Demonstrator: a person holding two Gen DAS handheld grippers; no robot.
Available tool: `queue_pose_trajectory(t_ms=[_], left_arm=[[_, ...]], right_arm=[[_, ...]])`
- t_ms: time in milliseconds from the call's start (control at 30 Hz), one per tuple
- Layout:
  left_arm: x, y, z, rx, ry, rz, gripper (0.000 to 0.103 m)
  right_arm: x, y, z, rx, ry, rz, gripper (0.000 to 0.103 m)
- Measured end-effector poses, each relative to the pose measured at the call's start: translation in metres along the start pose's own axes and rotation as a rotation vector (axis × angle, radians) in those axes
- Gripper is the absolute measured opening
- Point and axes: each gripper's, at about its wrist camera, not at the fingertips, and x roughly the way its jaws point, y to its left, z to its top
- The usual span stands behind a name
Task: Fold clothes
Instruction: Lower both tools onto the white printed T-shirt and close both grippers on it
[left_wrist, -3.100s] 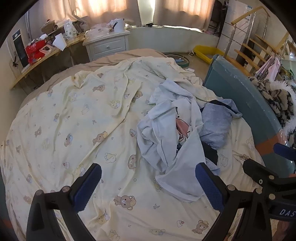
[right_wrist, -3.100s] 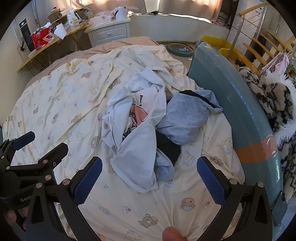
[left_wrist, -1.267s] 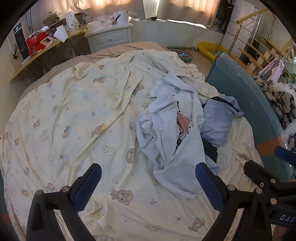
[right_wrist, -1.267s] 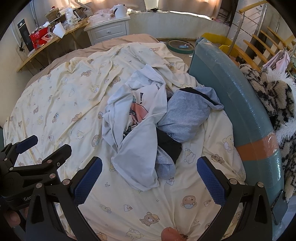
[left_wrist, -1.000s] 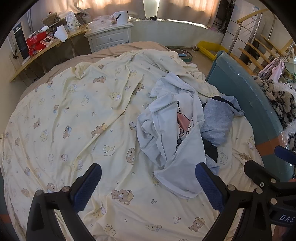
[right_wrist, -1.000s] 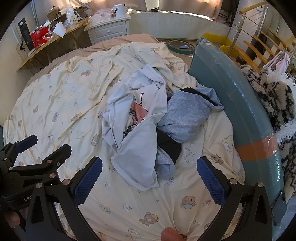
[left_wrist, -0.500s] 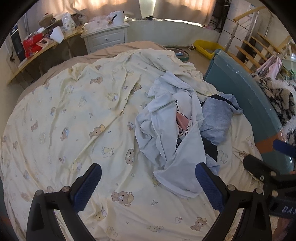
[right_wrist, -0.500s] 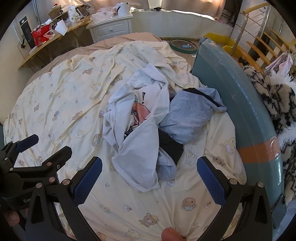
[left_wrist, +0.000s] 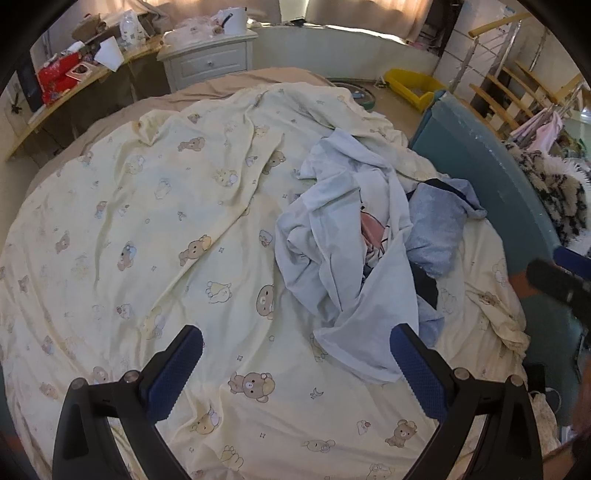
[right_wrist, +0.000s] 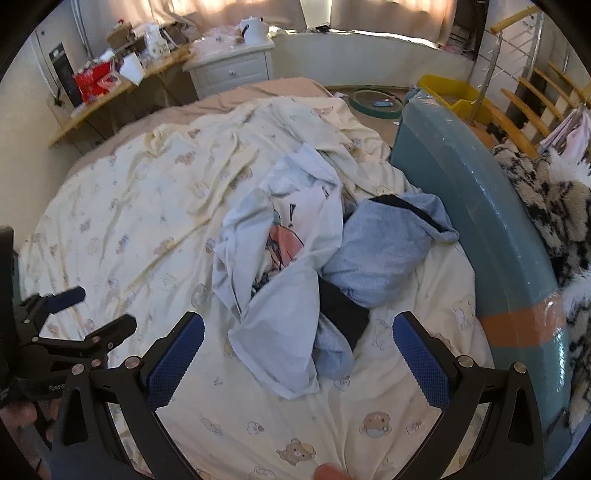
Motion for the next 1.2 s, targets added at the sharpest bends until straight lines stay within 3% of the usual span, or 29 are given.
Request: queue_pose_trajectory(t_ms=[267, 367, 567, 667, 867, 933, 1000, 1200], left_arm=[[0.032, 0.028, 0.006, -0.079, -0.099, -0.224, 0.102], [0.059, 0.022, 0.013, -0.043, -0.09, -0.207, 0.102], [0.108, 0.011, 0.016, 0.002, -0.081, -0.263, 0.097], [0.133, 0.007, 0.015, 0.015, -0.073, -0.301, 0.095], [0.163, 0.004, 0.016, 0.024, -0.051, -0.314, 0.095], [0.17, 0.003, 0.017, 0.024, -0.043, -0.308, 0.09], [0.176, 0.003, 0.018, 0.024, -0.034, -0.302, 0.075], [0.197, 0.001, 0.02, 0.025, -0.01, -0.284, 0.075]], right_arm=[[0.001, -0.019, 0.017, -0.011, 0.008, 0.094, 0.103], [0.001, -0.027, 0.023, -0.015, 0.012, 0.13, 0.103], [0.038, -0.036, 0.005, -0.239, -0.054, 0.124, 0.103], [0.066, -0.056, -0.018, -0.229, -0.116, 0.211, 0.103], [0.123, -0.078, -0.034, -0.108, -0.101, 0.337, 0.103], [0.139, -0.079, -0.034, -0.088, -0.093, 0.359, 0.103], [0.153, -0.079, -0.033, -0.078, -0.077, 0.378, 0.102], [0.189, -0.078, -0.03, -0.04, -0.048, 0.405, 0.097]])
